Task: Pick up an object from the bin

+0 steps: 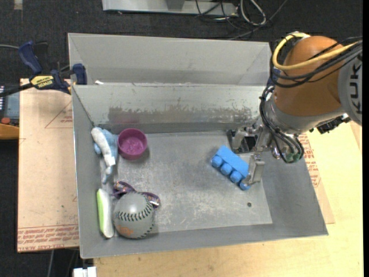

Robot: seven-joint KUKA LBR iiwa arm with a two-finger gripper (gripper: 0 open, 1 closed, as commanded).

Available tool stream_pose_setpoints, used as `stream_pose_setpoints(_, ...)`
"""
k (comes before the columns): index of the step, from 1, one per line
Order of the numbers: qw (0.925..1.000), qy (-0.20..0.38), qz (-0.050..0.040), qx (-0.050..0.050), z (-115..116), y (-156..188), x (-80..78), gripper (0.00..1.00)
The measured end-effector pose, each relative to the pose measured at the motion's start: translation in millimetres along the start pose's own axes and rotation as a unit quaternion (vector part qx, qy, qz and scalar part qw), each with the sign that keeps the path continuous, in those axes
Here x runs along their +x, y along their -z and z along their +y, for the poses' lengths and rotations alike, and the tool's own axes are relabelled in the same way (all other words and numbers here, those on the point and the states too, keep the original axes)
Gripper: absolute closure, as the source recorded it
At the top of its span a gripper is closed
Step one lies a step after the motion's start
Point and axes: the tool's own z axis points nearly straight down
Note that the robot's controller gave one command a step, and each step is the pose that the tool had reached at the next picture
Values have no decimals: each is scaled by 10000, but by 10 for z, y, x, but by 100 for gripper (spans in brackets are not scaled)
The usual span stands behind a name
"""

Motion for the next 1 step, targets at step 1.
stream_pose_setpoints(1, 10000, 9, -40, 3, 3, 48, -14, 0)
